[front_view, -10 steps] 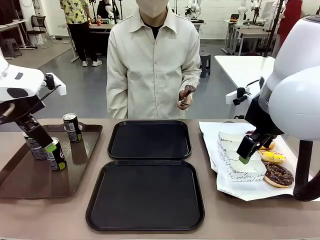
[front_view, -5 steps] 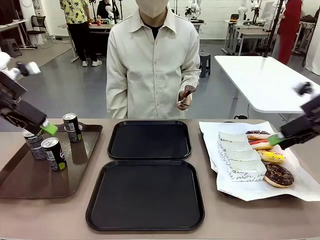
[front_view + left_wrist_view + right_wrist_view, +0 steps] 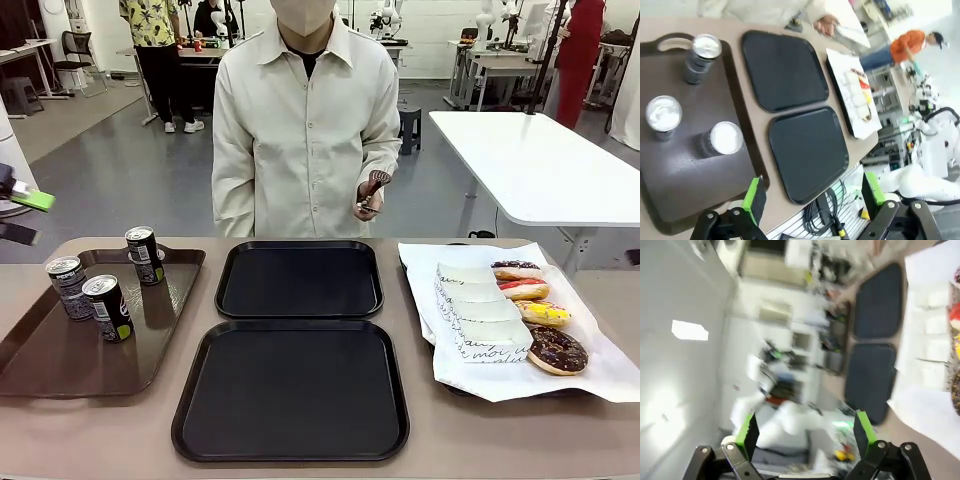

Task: Set up donuts and drinks on trays.
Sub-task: Pick up one Pepsi coke and place it on the Flat Tray.

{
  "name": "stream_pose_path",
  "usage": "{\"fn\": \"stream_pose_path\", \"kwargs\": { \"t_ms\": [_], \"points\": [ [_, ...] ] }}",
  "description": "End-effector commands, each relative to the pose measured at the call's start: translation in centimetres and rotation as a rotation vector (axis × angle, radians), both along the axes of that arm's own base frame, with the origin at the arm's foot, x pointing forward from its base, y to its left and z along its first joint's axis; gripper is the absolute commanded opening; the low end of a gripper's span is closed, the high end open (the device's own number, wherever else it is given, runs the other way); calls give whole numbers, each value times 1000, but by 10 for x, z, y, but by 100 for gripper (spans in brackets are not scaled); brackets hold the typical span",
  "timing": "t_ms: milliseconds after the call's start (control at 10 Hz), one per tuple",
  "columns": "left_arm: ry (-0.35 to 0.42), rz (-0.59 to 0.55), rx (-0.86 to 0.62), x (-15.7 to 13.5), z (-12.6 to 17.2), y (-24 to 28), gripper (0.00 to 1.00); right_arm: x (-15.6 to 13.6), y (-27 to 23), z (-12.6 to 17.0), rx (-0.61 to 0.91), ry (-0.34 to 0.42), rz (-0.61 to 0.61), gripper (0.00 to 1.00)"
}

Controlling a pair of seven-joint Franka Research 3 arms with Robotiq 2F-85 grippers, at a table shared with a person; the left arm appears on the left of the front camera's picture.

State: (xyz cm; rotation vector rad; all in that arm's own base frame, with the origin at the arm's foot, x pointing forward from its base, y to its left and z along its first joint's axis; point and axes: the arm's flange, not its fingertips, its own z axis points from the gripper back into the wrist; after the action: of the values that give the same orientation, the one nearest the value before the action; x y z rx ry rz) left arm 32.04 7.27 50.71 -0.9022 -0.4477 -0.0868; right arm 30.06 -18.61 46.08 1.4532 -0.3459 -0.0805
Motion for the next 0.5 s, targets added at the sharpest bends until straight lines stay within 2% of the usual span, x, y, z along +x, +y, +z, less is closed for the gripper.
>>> {"fn": "stream_pose_path", "kwargs": {
  "t_ms": [0,200,400],
  "points": [
    [-30,81,-40,-12,-2,35,100,-16,-24,8,231,67,-259,100],
    [-45,202,-85,-36,-2,81,100,-41,-53,9,191,127,-286,100],
    [-82,270,-137,-60,3,113,100,-60,-70,9,134,188,-286,100]
  ]
}}
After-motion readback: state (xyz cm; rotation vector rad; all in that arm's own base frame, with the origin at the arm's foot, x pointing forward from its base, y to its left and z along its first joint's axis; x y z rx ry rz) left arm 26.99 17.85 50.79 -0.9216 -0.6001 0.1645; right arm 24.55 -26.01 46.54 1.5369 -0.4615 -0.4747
